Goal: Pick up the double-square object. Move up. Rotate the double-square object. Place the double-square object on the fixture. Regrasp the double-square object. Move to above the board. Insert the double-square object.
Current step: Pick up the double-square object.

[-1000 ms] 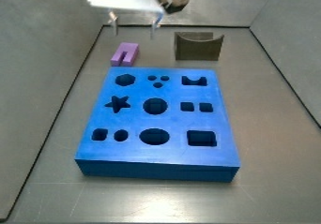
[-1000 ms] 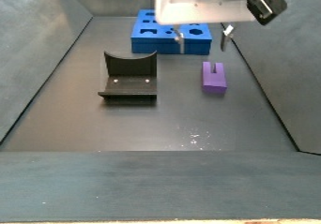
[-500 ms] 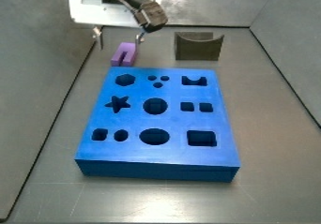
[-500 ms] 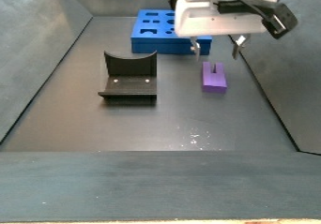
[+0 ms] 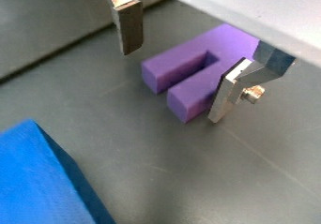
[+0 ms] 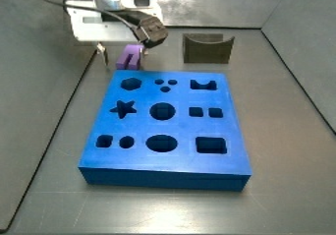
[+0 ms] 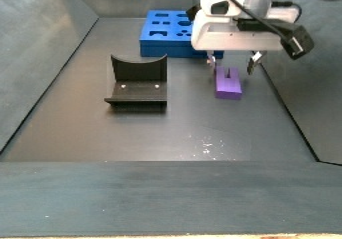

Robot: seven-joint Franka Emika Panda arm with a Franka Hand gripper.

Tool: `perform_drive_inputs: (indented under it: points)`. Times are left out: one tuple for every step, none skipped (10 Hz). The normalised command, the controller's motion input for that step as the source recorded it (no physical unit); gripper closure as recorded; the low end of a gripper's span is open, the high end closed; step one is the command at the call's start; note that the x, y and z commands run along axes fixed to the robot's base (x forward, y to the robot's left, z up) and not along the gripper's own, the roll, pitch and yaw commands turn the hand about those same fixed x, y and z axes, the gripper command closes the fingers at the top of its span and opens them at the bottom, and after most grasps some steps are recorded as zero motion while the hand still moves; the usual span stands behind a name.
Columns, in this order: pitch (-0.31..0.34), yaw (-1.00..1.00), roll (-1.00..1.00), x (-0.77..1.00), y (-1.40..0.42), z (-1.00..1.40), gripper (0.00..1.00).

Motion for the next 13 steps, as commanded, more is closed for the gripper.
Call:
perform_drive_inputs:
  points:
    - [-0.354, 0.0, 0.17, -0.09, 0.0, -0.42, 0.0]
    - [0.0, 0.0, 0.0, 0.0, 0.0, 0.0, 1.0]
    - [0.0, 0.0, 0.0, 0.0, 0.0, 0.0, 1.0]
    - [0.0, 0.0, 0.0, 0.0, 0.0, 0.0, 1.0]
    - [0.0, 0.0, 0.0, 0.0, 0.0, 0.0, 1.0]
    - [0.0, 0.0, 0.0, 0.0, 0.0, 0.0, 1.0]
    - [0.0, 0.0, 0.0, 0.0, 0.0, 0.0, 1.0]
    - [0.0, 0.0, 0.0, 0.0, 0.0, 0.0, 1.0]
    - [0.0, 0.0, 0.0, 0.0, 0.0, 0.0, 1.0]
    - [0.0, 0.0, 0.0, 0.0, 0.0, 0.0, 1.0]
    - [0.0, 0.0, 0.0, 0.0, 0.0, 0.0, 1.0]
    - [0.0, 0.0, 0.0, 0.0, 0.0, 0.0, 1.0]
    - [0.0, 0.0, 0.0, 0.0, 0.0, 0.0, 1.0]
